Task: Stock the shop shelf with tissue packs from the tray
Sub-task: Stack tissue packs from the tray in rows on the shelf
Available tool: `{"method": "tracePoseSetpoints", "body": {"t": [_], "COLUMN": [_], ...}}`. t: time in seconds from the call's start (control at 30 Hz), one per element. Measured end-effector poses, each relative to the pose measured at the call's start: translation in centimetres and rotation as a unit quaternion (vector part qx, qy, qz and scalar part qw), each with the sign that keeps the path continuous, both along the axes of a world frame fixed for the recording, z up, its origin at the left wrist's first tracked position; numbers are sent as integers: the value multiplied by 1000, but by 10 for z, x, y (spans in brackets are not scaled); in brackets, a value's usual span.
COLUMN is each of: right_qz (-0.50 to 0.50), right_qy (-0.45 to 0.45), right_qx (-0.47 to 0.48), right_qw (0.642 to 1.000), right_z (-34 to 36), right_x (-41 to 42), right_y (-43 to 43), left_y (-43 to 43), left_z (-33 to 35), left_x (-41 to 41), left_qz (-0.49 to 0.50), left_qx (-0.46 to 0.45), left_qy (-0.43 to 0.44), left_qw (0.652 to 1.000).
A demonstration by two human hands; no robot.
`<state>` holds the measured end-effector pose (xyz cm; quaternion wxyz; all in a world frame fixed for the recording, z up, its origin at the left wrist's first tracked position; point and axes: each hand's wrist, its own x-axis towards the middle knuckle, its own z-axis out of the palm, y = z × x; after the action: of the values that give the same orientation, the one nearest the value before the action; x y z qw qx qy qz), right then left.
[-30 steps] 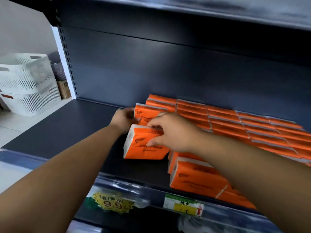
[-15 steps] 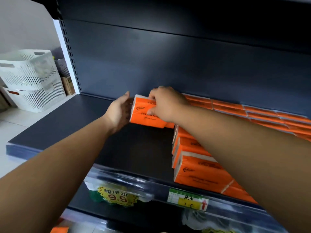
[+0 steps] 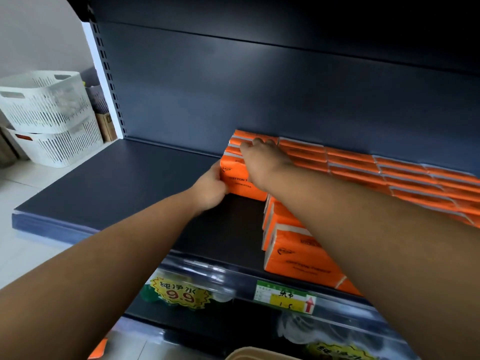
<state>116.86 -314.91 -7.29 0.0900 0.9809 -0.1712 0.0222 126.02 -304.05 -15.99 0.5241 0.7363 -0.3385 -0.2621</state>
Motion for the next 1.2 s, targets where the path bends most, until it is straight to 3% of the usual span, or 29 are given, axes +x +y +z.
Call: {"method": "tracePoseSetpoints", "body": {"t": [0.2, 0.33, 0.4, 0.5, 0.7, 0.83, 0.93, 1.2], "right_qz": [-3, 20, 12, -18, -70, -99, -112, -94], "right_qy": [-20, -47, -49, -37, -43, -51, -58, -73], "right_qx": [64, 11, -8, -13, -20, -3, -2, 7], "right_qw": [998, 999, 999, 999, 996, 994, 992, 993], "right_z": [11, 30, 35, 43, 64, 75, 74, 38], "right_x": [-16, -61, -89, -127, -202, -247, -278, -344], "right_y": [-5, -13, -17, -22, -25, -25, -26, -8], "left_y": [7, 12, 13, 9, -5, -10, -5, 28], "left_z": [30, 67, 88, 111, 131, 135, 132, 86], "left_x": [-9, -21, -36, -64, -136, -177, -202, -266], "left_qz": [20, 99, 114, 82, 11, -12, -23, -42], "left_qx": [107, 128, 148, 176, 188, 241, 259, 166], "left_qy": [-36, -76, -138, -251, -364, -476, -510, -514], "left_qw": [993, 984, 973, 948, 912, 846, 820, 840]}}
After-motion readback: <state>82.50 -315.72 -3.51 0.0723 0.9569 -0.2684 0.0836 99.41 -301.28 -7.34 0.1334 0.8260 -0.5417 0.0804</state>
